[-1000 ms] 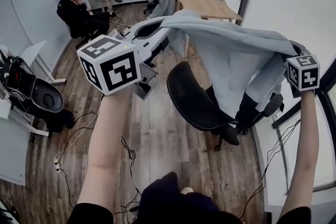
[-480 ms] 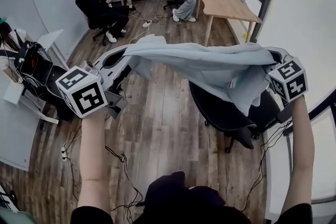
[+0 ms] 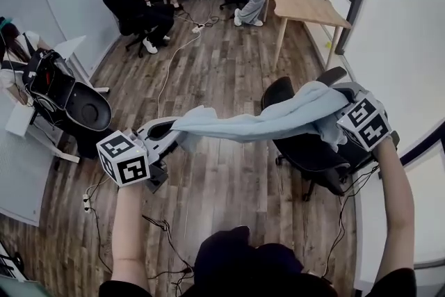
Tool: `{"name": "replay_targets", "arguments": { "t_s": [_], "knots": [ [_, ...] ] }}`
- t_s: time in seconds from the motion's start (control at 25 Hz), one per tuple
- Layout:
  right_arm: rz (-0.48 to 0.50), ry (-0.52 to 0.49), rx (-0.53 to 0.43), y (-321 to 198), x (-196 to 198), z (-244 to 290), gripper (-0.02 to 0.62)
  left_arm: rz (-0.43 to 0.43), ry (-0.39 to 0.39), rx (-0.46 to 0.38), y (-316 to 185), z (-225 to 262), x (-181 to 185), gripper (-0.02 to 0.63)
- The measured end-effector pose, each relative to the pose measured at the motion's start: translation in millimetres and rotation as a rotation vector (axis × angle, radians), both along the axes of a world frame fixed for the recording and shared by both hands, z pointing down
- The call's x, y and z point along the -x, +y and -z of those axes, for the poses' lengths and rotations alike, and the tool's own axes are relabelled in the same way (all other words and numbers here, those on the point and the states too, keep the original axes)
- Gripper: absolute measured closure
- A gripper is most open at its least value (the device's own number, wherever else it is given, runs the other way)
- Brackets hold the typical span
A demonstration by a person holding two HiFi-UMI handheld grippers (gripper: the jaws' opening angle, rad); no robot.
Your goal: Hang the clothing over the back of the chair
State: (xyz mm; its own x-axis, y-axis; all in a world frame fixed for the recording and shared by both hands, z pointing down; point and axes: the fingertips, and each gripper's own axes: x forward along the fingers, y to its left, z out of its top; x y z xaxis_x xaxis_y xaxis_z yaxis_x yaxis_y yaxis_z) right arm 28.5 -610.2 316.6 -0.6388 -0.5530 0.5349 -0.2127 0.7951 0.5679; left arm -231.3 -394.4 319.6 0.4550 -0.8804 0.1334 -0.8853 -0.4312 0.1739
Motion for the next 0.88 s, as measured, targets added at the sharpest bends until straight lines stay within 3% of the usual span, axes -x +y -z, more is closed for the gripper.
{"name": "replay_targets", "arguments": {
  "t_s": [0.28, 0.88],
  "knots": [
    [0.019, 0.063, -0.003, 1.0, -5.2, -28.2, 0.558, -0.11, 0.076, 0.116, 4.9, -73.5, -12.7, 0.603],
    [0.187, 0.321, -0.007, 16.9, -20.6, -87.9, 0.557, -0.2, 0.097, 0.408, -14.0, -225.3, -44.1, 0.603]
  ]
}}
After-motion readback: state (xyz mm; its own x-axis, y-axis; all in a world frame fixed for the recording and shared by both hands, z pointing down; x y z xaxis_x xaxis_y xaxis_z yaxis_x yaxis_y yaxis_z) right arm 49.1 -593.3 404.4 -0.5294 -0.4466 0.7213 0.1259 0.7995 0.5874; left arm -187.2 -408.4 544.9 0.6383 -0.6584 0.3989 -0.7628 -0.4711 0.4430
